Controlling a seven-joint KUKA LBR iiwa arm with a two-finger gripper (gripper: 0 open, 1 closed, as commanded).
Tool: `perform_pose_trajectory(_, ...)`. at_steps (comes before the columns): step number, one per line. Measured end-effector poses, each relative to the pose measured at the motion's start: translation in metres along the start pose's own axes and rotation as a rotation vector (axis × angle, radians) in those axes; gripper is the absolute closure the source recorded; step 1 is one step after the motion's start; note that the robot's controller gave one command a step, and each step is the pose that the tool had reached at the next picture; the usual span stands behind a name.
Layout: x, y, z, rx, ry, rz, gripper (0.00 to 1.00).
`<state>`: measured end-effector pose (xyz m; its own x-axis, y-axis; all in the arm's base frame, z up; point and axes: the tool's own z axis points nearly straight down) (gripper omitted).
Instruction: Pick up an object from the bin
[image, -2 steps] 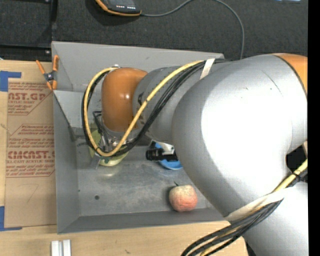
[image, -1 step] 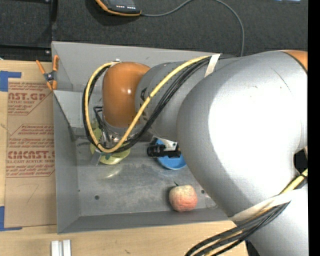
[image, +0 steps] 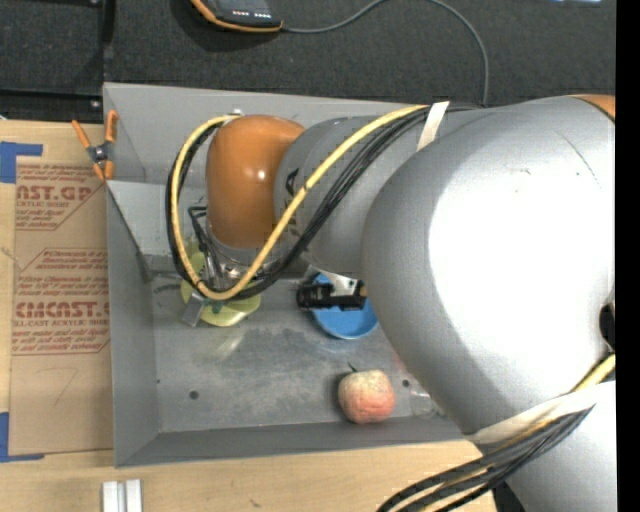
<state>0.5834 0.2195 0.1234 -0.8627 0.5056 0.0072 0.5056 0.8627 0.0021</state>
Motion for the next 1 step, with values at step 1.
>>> perform_pose_trajectory(1,0.0004,-0.0004,-0.0100,0.002,0.002,0.000,1.00)
